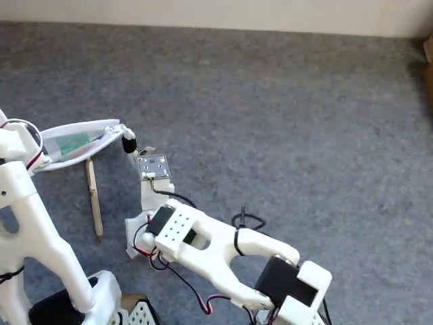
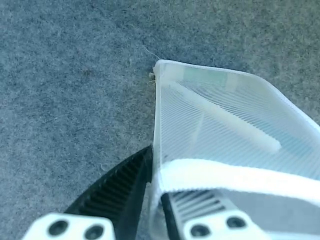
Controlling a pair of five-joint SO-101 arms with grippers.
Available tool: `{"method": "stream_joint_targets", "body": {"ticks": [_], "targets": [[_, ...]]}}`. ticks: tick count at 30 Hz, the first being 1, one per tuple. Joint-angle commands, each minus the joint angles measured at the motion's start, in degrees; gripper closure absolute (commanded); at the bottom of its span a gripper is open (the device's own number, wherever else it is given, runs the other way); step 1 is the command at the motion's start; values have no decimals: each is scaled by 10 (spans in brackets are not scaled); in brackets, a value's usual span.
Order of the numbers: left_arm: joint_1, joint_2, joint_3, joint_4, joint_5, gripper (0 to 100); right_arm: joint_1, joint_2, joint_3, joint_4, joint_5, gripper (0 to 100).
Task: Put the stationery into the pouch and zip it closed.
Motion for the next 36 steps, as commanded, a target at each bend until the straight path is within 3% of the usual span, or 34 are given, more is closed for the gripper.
{"method": "stream_joint_targets", "body": {"ticks": [1,4,10,17,22,28,36], "targets": [[-8,6,4,-9,2,993,7,15,-27,-8,-6,757],[-8,6,4,-8,2,993,7,33,-39,-7,-6,767],[-8,6,4,-8,2,993,7,33,-41,-7,-4,902],[-8,6,4,-8,2,993,8,34,-41,7,0,902],[-8,6,4,-8,2,993,13,32,-41,15,62,903],[-9,6,4,-8,2,993,17,-7,-96,116,96,902],[-9,6,4,-9,2,993,9,-58,-102,151,103,786]]}}
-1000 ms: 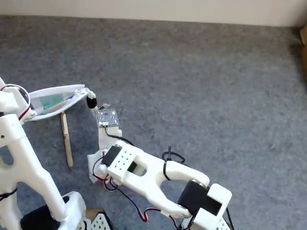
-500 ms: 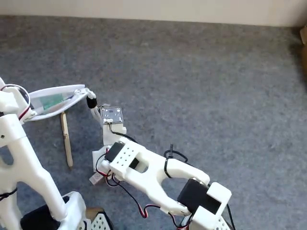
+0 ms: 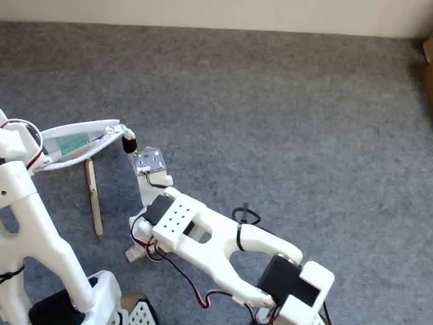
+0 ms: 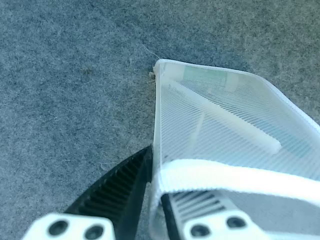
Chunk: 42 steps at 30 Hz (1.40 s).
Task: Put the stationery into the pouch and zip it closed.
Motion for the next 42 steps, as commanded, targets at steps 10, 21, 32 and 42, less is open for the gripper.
{"method": "stream_joint_targets", "body": {"ticks": [10,21,32,42], "targets": [[-9,6,4,-10,2,993,-29,-38,-36,8,274,786],[-9,6,5,-11,2,993,-29,-36,-38,5,479,782],[-9,7,5,-11,2,993,-36,74,-63,7,566,782],[-9,7,5,-11,2,993,-39,80,-63,8,585,785]]}}
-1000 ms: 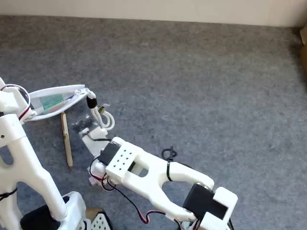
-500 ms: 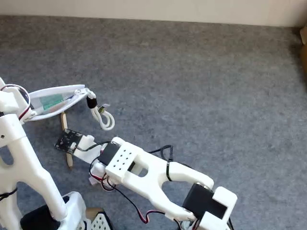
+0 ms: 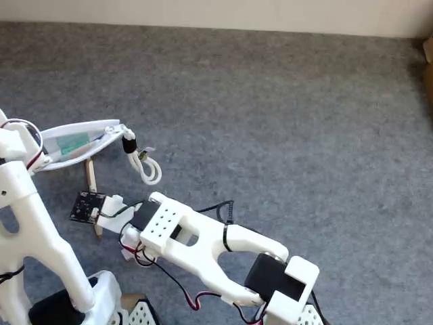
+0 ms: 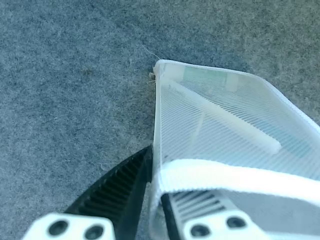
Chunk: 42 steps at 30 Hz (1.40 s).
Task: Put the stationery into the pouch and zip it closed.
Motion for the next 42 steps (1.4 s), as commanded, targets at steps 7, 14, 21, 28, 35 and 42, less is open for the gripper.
{"method": "stream_joint_targets", "body": {"ticks": [7,14,21,28,35,42], "targets": [[-9,6,20,-23,2,993,-8,5,-18,78,62,785],[-9,6,31,-37,2,993,-8,8,-16,40,62,785],[-7,6,31,-38,2,993,-8,9,-15,-20,62,785],[-7,6,30,-38,2,993,-27,11,-12,-27,62,785],[-8,6,32,-37,2,993,-25,6,4,-24,95,782],[-8,6,32,-35,2,993,-29,9,10,-29,148,784]]}}
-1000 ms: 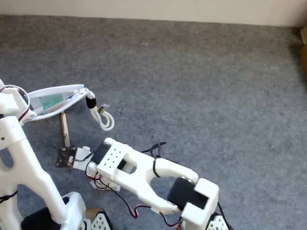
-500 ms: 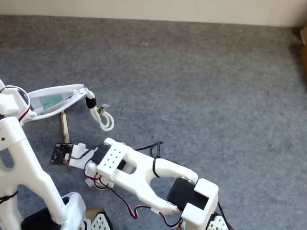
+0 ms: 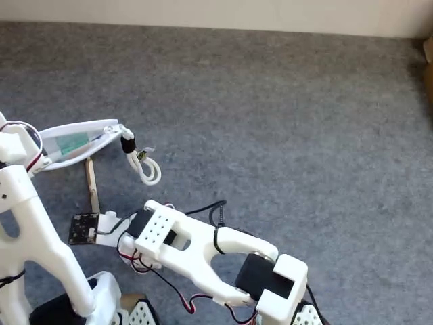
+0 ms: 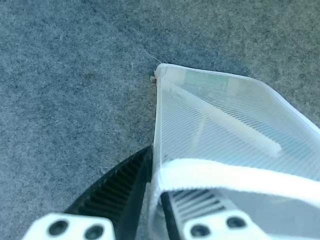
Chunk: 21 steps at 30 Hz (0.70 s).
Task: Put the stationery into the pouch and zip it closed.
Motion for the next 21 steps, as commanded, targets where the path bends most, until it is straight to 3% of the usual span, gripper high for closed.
{"method": "stream_joint_targets", "body": {"ticks": [1,6,15,21], "targets": [[-8,7,7,-11,2,993,-11,-10,1,-8,40,785],[-9,7,7,-11,2,993,-11,-10,2,-8,42,793],[-9,7,7,-10,2,993,-7,-12,2,-4,44,989],[-9,7,7,-10,2,993,37,-15,-2,63,44,994]]}}
